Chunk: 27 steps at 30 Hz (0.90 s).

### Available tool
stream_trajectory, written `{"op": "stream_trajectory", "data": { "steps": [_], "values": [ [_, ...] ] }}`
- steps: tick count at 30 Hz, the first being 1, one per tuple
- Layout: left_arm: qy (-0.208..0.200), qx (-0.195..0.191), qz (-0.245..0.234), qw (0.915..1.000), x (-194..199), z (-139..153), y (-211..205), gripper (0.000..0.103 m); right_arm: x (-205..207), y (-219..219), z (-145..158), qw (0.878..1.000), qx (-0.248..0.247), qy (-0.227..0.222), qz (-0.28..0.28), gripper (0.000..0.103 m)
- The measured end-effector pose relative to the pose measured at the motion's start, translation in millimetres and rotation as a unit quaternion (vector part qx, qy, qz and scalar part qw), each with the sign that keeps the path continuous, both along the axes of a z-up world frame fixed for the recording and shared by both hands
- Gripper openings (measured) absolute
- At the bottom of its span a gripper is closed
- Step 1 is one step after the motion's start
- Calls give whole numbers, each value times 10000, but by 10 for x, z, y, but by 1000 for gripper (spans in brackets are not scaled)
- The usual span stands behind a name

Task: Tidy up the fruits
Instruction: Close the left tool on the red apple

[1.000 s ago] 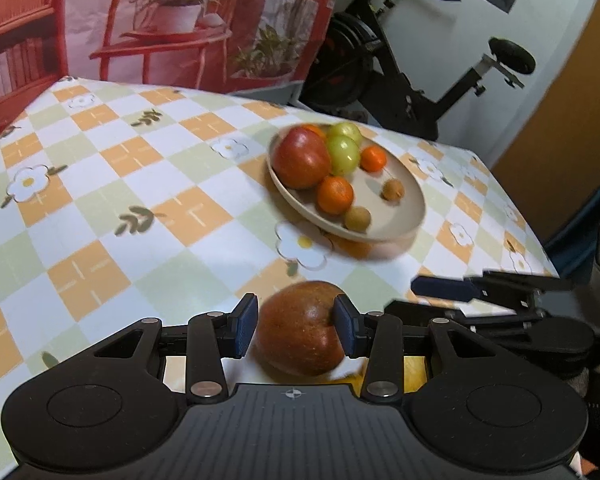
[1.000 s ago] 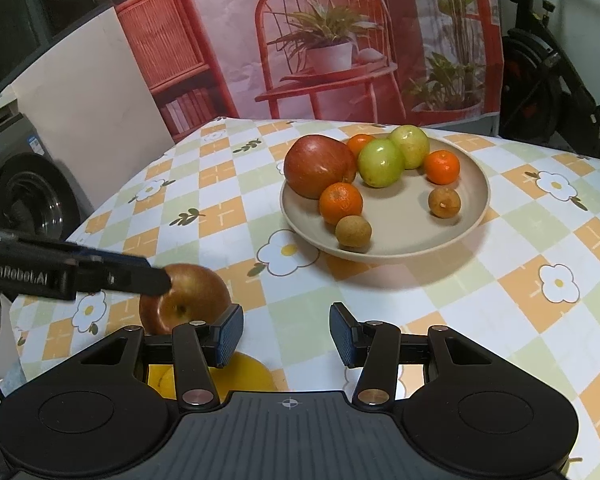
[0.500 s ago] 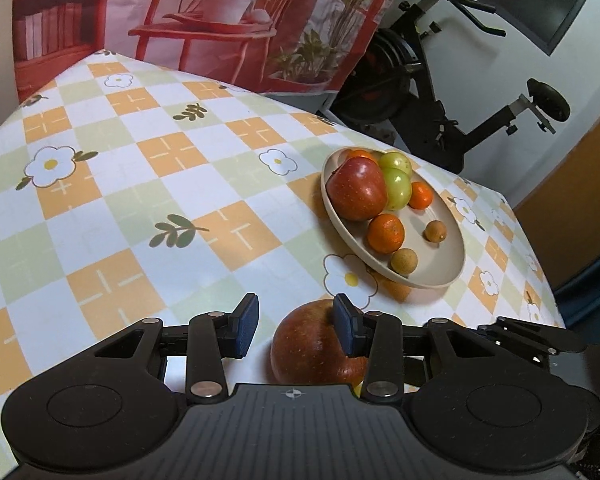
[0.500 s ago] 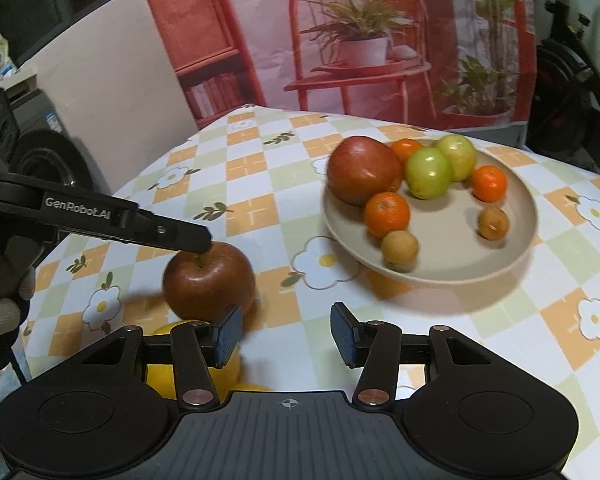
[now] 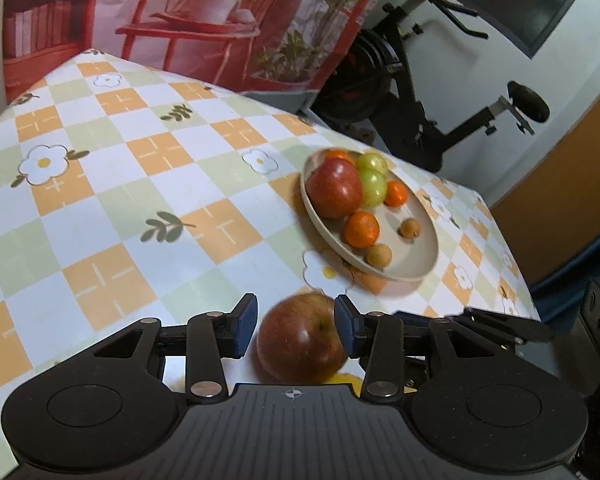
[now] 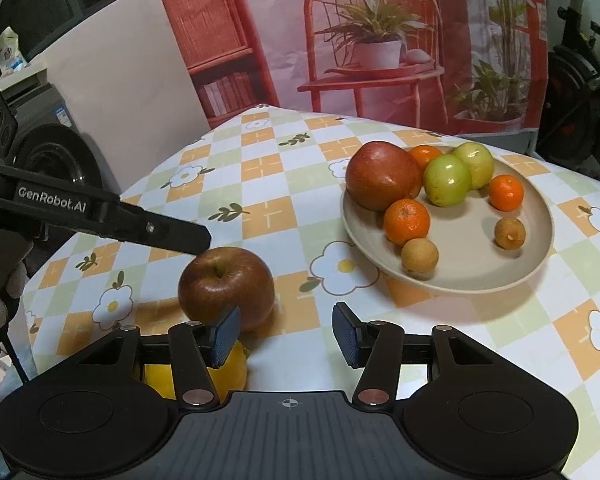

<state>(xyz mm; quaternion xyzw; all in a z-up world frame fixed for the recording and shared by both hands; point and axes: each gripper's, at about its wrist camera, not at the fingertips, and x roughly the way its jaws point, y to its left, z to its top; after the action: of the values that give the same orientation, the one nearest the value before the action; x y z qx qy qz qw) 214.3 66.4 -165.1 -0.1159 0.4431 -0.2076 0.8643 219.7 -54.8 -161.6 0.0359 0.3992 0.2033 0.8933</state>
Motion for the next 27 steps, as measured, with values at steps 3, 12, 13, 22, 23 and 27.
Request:
{"op": "stream_trajectory", "data": {
  "steps": [3, 12, 13, 22, 23, 27],
  "values": [
    [86, 33, 3, 10000, -6, -33, 8, 43, -3, 36, 3, 10000, -6, 2, 88, 48],
    [323, -180, 100, 9993, -14, -113, 105, 42, 5, 34, -22, 10000, -8, 50, 86, 48],
    [338, -202, 106, 9992, -23, -114, 116, 43, 4, 31, -21, 10000, -20, 43, 76, 48],
    [251, -80, -145, 9995, -6, -140, -68, 63, -17, -225, -59, 9994, 22, 48, -351, 48],
    [265, -54, -168, 9995, 6, -163, -100, 63, -26, -272, -71, 9991, 29, 64, -421, 48],
    [313, 130, -182, 9993, 60, -252, -192, 65, -48, -381, -106, 9983, 32, 92, -578, 48]
  ]
}}
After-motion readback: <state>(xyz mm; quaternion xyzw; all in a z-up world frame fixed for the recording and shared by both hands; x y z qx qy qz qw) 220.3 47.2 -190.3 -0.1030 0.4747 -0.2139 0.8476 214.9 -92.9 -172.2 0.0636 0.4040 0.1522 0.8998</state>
